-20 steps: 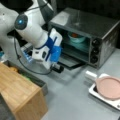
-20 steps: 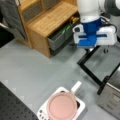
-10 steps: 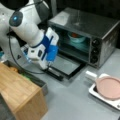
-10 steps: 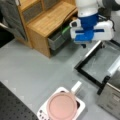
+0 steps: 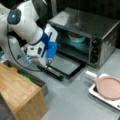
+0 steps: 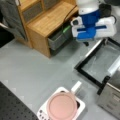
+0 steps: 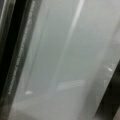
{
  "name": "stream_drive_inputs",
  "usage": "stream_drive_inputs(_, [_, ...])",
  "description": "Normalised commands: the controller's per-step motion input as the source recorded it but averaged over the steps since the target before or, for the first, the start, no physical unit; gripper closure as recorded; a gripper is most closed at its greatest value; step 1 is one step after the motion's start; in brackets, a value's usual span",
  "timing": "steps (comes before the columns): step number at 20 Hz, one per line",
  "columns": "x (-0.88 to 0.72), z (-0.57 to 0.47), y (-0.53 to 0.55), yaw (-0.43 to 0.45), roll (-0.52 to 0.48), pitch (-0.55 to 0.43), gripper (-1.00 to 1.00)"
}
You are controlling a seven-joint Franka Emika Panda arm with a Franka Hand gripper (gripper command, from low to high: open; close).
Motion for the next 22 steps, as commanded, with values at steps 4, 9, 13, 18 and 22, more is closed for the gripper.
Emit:
stream_drive_inputs(4, [0.1,0.07,0.08,0.335,0.12,0.049,-1.0])
stream_drive_inputs(9, [0.12,-0.01,0.03,0.426,0.114,0.002,-1.0])
stream_drive_inputs(13, [0.15,-0.05,-0.05,0.511,0.157,0.019,-1.0])
stream_drive_inputs(18, [0.19,0.01,-0.11,0.508,0.162,0.099,-1.0])
stream_drive_inputs(22, [0.26,0.09,-0.11,0.485,0.167,0.2,-1.0])
